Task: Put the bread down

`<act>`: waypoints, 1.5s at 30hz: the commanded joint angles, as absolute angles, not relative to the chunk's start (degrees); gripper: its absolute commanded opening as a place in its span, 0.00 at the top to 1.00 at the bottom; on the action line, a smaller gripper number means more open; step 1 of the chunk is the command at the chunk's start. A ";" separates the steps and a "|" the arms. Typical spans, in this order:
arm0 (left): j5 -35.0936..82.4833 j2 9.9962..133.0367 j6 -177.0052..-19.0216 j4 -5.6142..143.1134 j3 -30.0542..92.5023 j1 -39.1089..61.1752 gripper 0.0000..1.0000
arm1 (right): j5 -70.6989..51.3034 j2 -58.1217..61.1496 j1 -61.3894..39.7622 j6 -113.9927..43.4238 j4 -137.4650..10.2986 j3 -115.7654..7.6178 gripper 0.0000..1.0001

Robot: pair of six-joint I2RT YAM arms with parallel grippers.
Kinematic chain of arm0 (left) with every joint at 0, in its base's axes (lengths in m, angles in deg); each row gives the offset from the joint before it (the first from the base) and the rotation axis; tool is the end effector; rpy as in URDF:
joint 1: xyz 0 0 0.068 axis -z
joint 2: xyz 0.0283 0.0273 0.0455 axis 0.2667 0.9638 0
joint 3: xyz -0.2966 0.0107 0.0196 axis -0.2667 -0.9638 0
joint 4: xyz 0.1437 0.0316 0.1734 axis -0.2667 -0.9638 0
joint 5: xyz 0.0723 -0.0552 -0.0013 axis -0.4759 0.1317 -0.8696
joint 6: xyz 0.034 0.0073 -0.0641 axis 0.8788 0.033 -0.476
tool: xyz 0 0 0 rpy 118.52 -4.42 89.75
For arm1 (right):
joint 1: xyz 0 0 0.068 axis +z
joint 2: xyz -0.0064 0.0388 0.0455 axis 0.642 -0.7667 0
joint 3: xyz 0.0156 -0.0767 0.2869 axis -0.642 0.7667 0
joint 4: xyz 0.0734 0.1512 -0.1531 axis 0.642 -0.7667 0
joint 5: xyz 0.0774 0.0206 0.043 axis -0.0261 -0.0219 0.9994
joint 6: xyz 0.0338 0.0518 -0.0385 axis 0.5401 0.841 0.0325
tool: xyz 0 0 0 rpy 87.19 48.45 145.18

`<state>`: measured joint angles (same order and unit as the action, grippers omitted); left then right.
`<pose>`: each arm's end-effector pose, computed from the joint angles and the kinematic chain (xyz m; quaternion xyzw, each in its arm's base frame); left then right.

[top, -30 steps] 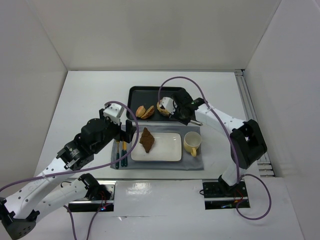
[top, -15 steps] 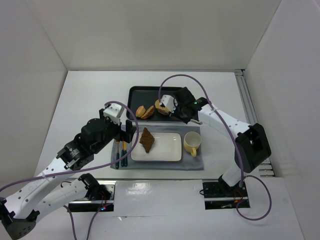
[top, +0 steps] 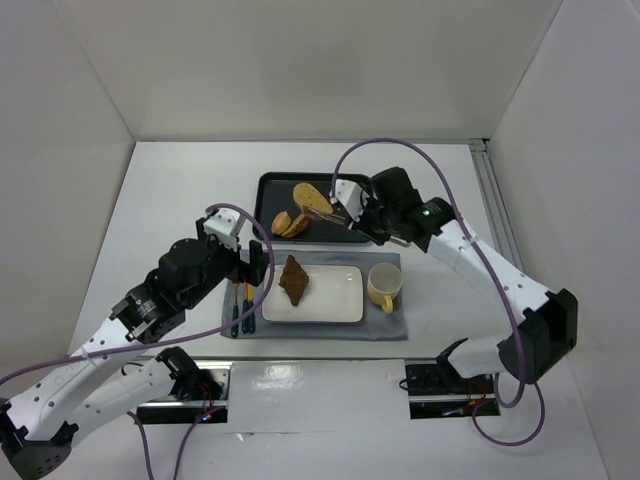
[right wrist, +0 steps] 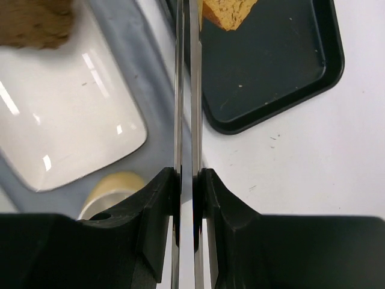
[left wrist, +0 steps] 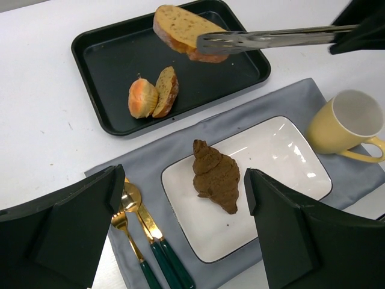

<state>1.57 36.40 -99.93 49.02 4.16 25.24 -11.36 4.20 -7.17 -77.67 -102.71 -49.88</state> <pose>0.1090 -0.0747 0.3484 0.1093 0.7718 -0.1981 0.5942 0.2219 0.1502 0.3336 -0.5372 0.7571 0.0395 0.3697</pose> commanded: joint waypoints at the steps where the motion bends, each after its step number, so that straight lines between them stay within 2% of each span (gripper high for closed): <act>1: 0.67 35.05 -99.62 52.32 3.88 25.49 0.00 | -3.56 12.27 -7.60 -81.10 -107.80 -48.32 0.97; 6: 0.14 35.05 -99.62 52.32 3.88 25.49 0.00 | 2.60 22.45 -7.60 -86.47 -116.31 -43.66 0.97; 12: -0.39 35.05 -99.62 52.32 3.35 25.49 0.00 | 6.04 26.87 -8.12 -92.37 -124.33 -39.44 0.97; 23: -1.44 35.57 -99.62 52.32 3.35 25.49 0.00 | 6.04 24.60 -8.12 -92.99 -123.63 -34.25 0.95; 27: -1.44 35.57 -99.62 52.32 3.35 25.49 0.00 | 6.56 22.40 -8.12 -92.99 -123.11 -34.25 0.87; 30: -1.44 35.57 -99.62 52.32 3.35 25.49 0.00 | 6.57 20.98 -8.12 -92.99 -123.11 -34.87 0.72; 32: -1.44 35.57 -99.62 52.32 3.35 25.49 0.00 | 6.57 19.58 -8.12 -92.99 -123.11 -35.39 0.67; 33: -1.44 35.57 -99.62 52.32 3.35 25.49 0.00 | 6.57 19.58 -8.12 -92.99 -123.11 -35.39 0.60; 36: -1.44 35.57 -99.62 52.32 3.35 25.49 0.00 | 6.57 20.19 -8.12 -93.51 -122.58 -35.92 0.53; 39: -1.44 35.57 -99.62 52.32 3.35 25.49 0.00 | 7.09 21.77 -8.12 -93.52 -122.58 -36.53 0.48; 45: -1.44 35.57 -99.62 52.32 3.35 25.49 0.00 | 8.23 25.11 -8.12 -94.04 -122.05 -37.76 0.47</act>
